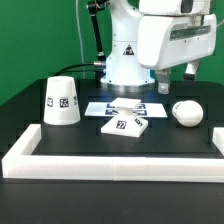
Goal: Assemble lamp
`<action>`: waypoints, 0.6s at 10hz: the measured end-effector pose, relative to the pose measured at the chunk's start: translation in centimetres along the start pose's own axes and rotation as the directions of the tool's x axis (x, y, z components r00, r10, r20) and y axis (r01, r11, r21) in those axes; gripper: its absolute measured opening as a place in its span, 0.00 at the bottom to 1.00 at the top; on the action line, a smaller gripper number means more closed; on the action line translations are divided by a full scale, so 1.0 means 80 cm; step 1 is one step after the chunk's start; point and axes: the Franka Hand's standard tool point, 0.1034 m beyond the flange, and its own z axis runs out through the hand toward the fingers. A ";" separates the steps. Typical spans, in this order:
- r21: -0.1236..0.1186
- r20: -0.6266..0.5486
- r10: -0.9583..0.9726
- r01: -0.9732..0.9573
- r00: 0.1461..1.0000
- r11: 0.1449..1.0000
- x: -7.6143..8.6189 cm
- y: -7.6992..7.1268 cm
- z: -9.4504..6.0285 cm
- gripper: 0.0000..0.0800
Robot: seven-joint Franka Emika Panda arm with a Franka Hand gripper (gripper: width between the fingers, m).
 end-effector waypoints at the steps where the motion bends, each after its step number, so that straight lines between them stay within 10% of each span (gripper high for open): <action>1: -0.023 -0.019 0.036 -0.037 0.999 0.999 -0.021 0.001 0.000 0.87; 4: -0.042 -0.037 0.195 -0.196 0.980 0.980 -0.077 -0.017 0.015 0.87; 6: -0.032 -0.044 0.330 -0.332 0.943 0.943 -0.077 -0.016 0.016 0.87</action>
Offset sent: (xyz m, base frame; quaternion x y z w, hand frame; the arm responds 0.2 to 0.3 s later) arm -0.0519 -0.0386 -0.0147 -0.0502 0.0015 0.1982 0.9789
